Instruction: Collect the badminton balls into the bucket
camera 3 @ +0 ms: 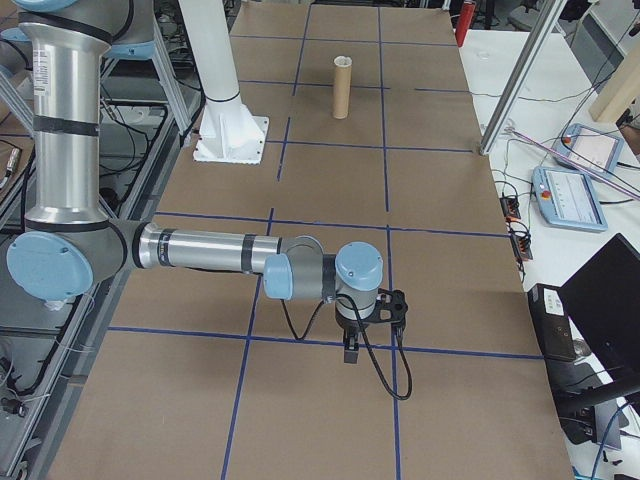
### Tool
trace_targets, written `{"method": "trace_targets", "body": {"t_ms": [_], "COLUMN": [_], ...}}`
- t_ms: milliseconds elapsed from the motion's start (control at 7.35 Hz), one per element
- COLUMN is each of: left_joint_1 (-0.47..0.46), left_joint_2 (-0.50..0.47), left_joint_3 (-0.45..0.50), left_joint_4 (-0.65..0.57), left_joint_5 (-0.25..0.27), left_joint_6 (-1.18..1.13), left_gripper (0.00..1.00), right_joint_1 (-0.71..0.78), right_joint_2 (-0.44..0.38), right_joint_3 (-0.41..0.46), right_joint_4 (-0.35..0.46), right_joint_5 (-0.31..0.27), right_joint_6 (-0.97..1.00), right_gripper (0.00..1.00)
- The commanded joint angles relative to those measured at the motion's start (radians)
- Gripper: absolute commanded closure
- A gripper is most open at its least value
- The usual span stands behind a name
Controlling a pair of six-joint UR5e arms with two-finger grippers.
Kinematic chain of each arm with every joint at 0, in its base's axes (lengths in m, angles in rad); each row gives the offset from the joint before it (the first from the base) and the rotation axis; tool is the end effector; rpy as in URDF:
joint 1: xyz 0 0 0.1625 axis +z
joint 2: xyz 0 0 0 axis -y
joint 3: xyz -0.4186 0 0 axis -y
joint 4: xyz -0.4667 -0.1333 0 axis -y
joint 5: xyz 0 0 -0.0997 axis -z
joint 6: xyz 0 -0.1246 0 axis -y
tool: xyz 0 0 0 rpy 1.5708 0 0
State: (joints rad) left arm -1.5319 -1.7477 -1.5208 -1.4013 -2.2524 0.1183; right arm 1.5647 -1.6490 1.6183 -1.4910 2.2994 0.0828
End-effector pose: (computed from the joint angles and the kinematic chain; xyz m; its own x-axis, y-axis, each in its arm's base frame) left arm -0.0302 -0.6338 0.6164 0.7670 0.1212 -0.6301 -0.1303 0.9910 0.0320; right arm 0.0471 -0.5382 0.6821 0.7438 0.0455 0.6668 -0.0556 0.9984 -0.0061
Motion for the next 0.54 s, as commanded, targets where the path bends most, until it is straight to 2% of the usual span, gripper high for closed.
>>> {"method": "trace_targets", "body": {"t_ms": [0,272,408], "left_joint_1": [-0.017,-0.017,-0.017], "left_joint_2": [0.034,0.121,0.149], "left_joint_3": [0.016,-0.025,-0.038], "left_joint_4": [-0.011,-0.011,-0.011], "left_joint_5": [-0.004,-0.096,-0.096], "left_joint_6": [0.012,0.011,0.012], "left_gripper": [0.0,0.0,0.0], "right_joint_1": [0.0,0.0,0.0], "right_joint_2": [0.0,0.0,0.0], "right_joint_3": [0.0,0.0,0.0], "right_joint_4": [0.0,0.0,0.0], "right_joint_5": [0.0,0.0,0.0], "right_joint_6": [0.0,0.0,0.0], "right_gripper": [0.0,0.0,0.0]}}
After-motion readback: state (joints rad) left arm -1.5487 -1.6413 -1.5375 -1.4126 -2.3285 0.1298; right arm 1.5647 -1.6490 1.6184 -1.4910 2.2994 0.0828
